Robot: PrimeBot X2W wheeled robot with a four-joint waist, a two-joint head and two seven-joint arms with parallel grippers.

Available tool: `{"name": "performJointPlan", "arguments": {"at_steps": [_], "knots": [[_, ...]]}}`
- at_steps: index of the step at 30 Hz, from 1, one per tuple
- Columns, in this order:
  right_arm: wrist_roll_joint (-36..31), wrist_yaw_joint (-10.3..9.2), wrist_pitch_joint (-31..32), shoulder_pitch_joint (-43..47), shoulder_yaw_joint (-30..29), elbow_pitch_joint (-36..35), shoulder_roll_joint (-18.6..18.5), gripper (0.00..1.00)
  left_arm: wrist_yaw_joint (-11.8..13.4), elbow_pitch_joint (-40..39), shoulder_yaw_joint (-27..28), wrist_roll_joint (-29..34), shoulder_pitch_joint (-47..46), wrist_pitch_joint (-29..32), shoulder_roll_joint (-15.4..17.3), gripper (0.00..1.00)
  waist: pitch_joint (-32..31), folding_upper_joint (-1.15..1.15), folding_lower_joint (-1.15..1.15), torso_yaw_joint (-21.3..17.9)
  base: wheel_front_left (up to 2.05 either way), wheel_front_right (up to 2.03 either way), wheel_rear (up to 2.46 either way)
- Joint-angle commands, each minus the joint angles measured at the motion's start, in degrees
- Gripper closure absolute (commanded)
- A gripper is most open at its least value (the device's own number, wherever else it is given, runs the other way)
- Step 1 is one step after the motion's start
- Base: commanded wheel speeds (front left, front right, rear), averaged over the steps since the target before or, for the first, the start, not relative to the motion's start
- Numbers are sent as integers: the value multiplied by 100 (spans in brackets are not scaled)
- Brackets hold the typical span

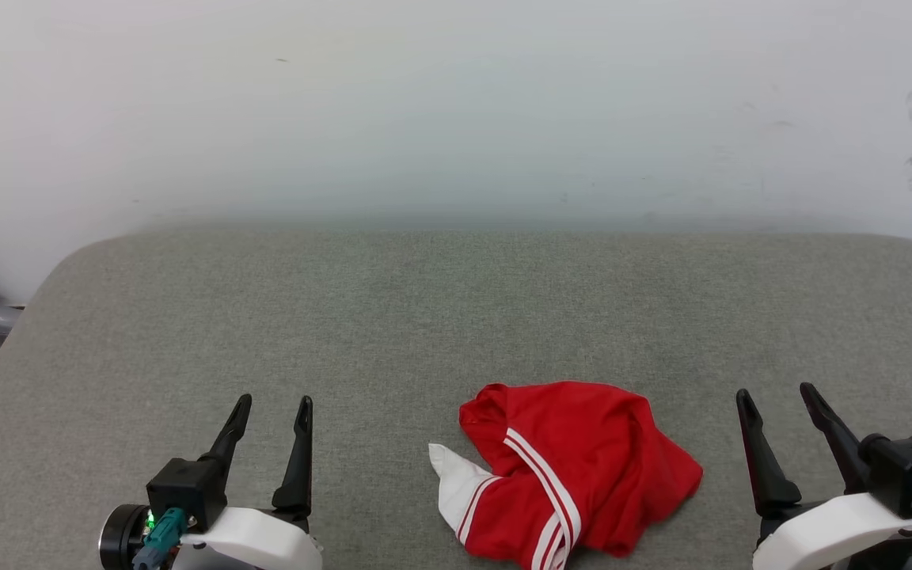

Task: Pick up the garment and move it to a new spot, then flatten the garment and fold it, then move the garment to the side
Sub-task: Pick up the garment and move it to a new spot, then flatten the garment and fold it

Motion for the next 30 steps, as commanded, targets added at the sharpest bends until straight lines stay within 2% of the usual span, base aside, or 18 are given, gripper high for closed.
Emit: {"name": "performJointPlan", "arguments": {"at_steps": [1,9,14,19,25,30], "knots": [[-1,-4,2,64,-11,-24,9,0,-39,17,5,48,86,-14,5,0,-13,0,0,-16,0,0,0],[30,-3,15,70,-27,-7,9,0,-80,117,48,24,94,-14,-44,0,-48,0,0,-75,0,0,0],[109,-3,259,110,-16,88,9,0,-116,144,87,11,54,-15,-75,0,-29,0,0,-73,0,0,0],[239,-3,1194,50,406,146,-68,0,-133,110,104,49,-15,-15,-88,0,57,0,0,-26,0,0,0],[728,-3,2544,-398,1435,152,-550,0,-173,49,65,110,-150,-15,-150,0,224,0,0,133,0,0,0],[1102,-4,3382,-996,2168,275,-927,0,-261,-13,-23,178,-287,-15,-252,0,410,0,0,401,0,0,0]]}}
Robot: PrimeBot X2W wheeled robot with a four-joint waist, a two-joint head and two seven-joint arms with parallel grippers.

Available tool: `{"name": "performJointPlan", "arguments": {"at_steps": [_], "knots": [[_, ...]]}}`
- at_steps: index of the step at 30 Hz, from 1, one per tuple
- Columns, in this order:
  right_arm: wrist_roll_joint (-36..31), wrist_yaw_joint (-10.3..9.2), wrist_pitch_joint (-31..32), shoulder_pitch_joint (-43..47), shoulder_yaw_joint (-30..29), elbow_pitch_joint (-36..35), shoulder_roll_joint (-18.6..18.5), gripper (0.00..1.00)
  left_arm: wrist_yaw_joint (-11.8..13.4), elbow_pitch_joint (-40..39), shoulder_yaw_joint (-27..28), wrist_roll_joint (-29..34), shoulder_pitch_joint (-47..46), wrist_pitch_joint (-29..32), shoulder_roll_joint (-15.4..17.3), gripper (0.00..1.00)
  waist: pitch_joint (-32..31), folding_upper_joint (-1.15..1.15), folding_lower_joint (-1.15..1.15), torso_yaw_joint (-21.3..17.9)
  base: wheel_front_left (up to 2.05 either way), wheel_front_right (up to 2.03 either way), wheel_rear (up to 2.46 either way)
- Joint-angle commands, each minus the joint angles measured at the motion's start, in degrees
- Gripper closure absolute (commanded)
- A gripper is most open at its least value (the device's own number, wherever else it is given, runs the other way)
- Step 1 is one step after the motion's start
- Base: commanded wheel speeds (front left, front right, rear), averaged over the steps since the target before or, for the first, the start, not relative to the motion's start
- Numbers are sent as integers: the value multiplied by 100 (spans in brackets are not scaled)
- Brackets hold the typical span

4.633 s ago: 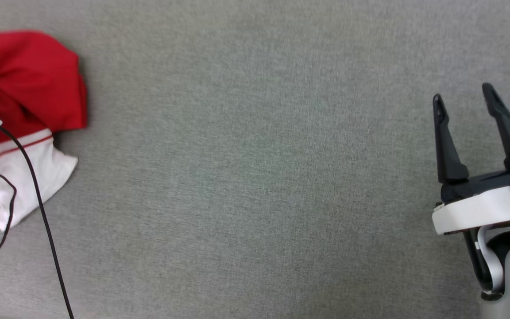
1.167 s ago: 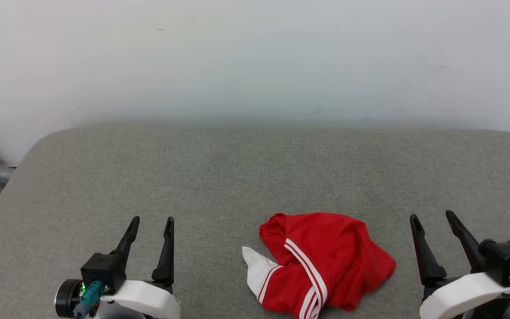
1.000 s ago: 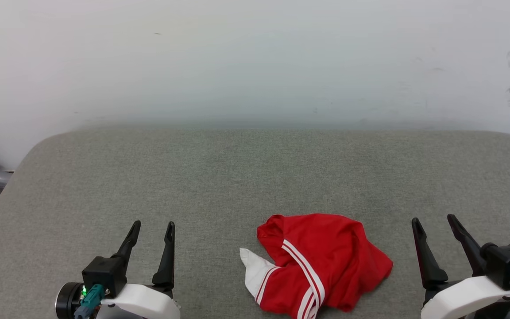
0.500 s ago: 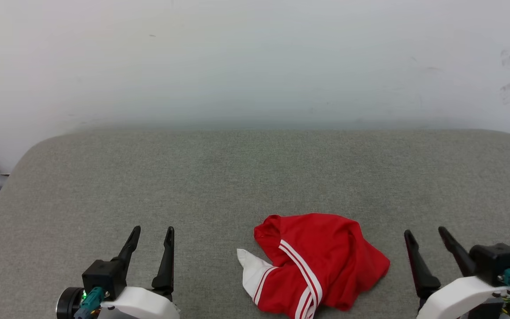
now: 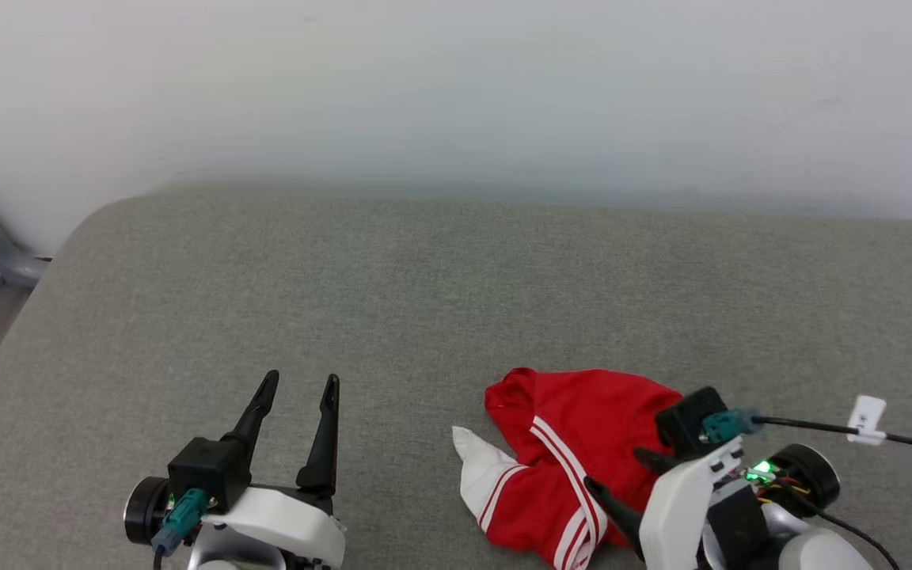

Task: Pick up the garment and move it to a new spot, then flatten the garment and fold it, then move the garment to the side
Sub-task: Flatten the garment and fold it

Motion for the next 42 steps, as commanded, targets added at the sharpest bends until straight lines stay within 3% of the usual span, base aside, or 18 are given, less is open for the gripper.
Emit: {"name": "performJointPlan", "arguments": {"at_steps": [1,9,17,18,19,20,30,36,42], "knots": [[93,-3,182,-221,201,53,-77,0,-37,-49,-14,43,-113,-15,-34,0,171,0,0,163,0,0,0],[386,-4,765,-1524,1153,701,-467,0,-199,-138,51,135,-420,-15,-238,0,818,0,0,528,0,0,0],[618,-4,1026,-1909,1448,1565,-682,0,-344,-70,200,251,-567,-15,-423,0,1043,0,0,669,0,0,0],[640,-4,1055,-1914,1448,1622,-690,42,-358,-61,223,263,-566,-15,-437,0,1048,0,0,660,0,0,0],[632,-4,1037,-1939,1458,1639,-702,96,-376,-53,249,268,-566,-15,-450,0,1050,0,0,648,0,0,0],[633,-4,987,-1972,1445,1649,-704,100,-394,-43,266,289,-567,-15,-461,0,1044,0,0,632,0,0,0],[448,-4,21,-2306,750,1284,-510,100,-486,38,410,385,-440,-15,-561,0,769,0,0,340,0,0,0],[264,-4,-325,-1668,-665,1175,-221,100,-533,98,471,430,-329,-15,-587,0,531,0,0,137,0,0,0],[159,-4,-566,-604,-2254,1311,389,100,-550,128,508,450,-212,-15,-596,0,396,0,0,7,0,0,0]]}}
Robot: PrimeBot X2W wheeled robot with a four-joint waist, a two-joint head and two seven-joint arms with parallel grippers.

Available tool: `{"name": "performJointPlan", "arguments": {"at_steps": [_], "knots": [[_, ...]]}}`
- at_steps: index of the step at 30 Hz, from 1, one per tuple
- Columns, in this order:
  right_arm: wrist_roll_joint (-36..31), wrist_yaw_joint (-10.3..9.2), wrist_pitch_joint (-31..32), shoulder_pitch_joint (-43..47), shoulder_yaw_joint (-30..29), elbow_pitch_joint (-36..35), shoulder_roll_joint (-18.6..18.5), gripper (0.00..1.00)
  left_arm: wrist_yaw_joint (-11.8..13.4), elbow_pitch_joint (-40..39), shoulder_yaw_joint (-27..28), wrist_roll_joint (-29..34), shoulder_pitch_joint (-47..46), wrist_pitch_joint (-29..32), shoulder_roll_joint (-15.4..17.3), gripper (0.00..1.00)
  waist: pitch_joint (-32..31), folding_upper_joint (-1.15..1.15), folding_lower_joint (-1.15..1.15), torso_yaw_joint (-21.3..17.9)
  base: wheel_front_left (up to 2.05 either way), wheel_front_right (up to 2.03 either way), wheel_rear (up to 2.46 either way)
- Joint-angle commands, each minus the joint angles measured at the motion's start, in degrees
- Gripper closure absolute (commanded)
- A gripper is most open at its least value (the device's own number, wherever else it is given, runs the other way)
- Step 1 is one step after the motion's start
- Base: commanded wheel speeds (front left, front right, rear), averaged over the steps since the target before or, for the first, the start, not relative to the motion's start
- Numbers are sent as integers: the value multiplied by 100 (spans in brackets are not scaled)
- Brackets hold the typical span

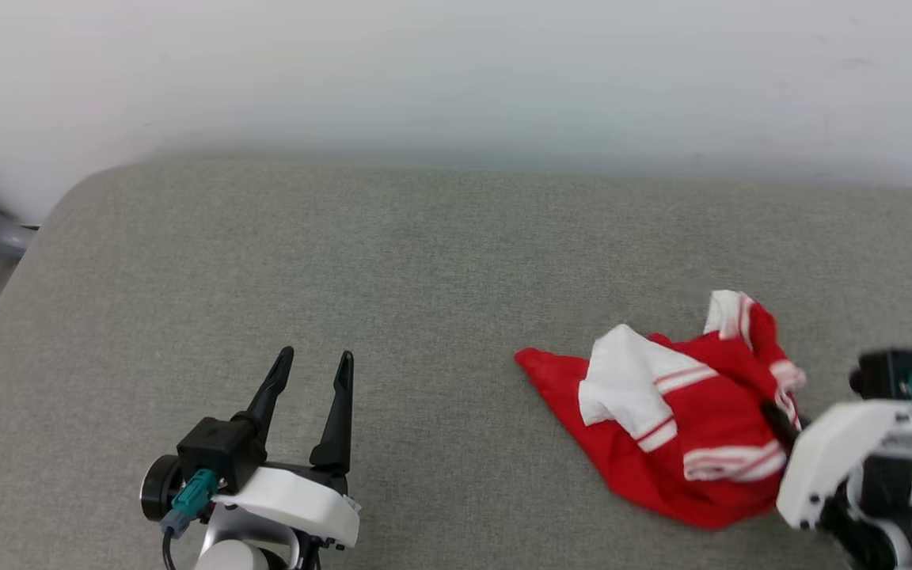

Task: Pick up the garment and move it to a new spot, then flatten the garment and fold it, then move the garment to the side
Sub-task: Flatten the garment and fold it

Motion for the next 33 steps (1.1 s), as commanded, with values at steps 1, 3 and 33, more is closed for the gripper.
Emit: {"name": "performJointPlan", "arguments": {"at_steps": [1,3,33], "knots": [[28,-3,-43,171,-113,44,112,100,-8,13,8,8,66,-15,-4,0,-25,0,0,-28,0,0,0],[-6,-3,-115,474,-426,126,270,100,-25,33,11,21,83,-15,-4,0,-44,0,0,-44,0,0,0],[-366,-3,-289,741,210,-767,56,0,-4,137,39,24,340,-15,-17,0,-360,0,0,-146,0,0,0]]}}
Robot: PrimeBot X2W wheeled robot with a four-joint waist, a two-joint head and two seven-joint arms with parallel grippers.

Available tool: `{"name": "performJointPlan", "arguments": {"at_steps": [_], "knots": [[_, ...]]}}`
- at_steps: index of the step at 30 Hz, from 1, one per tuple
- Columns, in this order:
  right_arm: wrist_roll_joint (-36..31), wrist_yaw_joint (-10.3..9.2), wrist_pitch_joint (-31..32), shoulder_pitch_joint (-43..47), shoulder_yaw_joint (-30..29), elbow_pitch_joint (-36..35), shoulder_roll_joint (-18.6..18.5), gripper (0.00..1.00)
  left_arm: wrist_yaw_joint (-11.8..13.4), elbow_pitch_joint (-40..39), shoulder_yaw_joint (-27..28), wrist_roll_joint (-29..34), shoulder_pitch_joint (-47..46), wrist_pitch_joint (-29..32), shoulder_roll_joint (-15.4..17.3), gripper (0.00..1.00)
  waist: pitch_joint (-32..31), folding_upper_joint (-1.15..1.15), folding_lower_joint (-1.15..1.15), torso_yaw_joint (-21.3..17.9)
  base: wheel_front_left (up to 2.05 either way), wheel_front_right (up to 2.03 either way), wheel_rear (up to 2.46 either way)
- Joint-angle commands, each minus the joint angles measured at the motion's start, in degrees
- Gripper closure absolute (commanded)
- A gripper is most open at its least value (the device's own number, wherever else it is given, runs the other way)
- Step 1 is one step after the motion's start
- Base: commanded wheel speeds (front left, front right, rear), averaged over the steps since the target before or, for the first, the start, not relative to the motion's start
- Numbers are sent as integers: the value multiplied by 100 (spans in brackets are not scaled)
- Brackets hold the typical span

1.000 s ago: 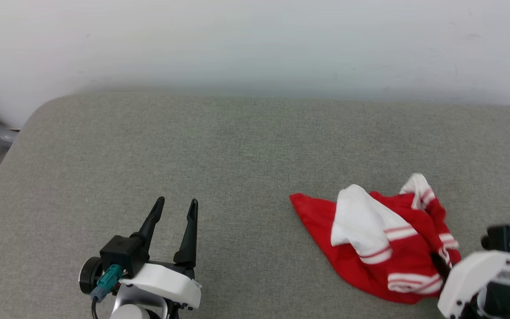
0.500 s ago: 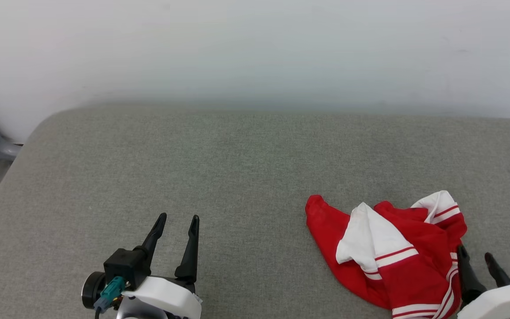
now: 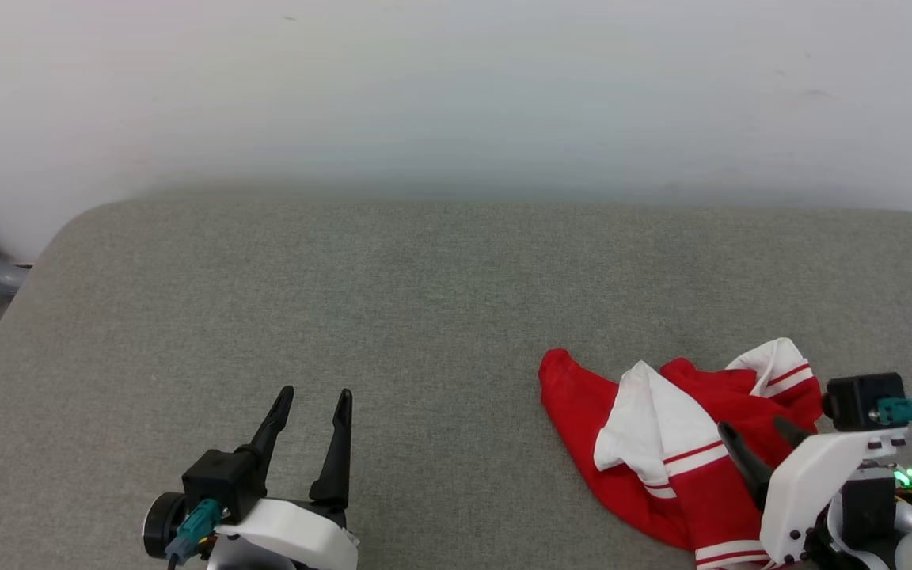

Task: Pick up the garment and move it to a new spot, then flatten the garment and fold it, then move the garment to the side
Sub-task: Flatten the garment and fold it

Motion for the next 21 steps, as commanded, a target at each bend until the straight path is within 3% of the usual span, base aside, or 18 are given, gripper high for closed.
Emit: {"name": "performJointPlan", "arguments": {"at_steps": [1,7,14,15,16,21], "knots": [[92,-2,315,-117,134,-68,-123,0,1,-10,-16,2,-27,-15,5,0,31,0,0,23,0,0,0],[349,-3,1622,-554,645,-126,-658,0,31,-61,-27,-12,-215,-15,-14,0,299,0,0,195,0,0,0],[622,-2,2134,-899,1150,136,-973,0,-8,-99,2,26,-421,-15,-17,0,626,0,0,356,0,0,0],[676,-3,2160,-920,1177,174,-964,23,-11,-96,16,25,-439,-15,-20,0,651,0,0,364,0,0,0],[771,-3,2079,-1003,1229,236,-968,100,-22,-87,44,19,-481,-15,-30,0,694,0,0,368,0,0,0],[860,-3,1649,-1222,1281,201,-959,100,-34,-36,77,36,-450,-15,-41,0,639,0,0,321,0,0,0]]}}
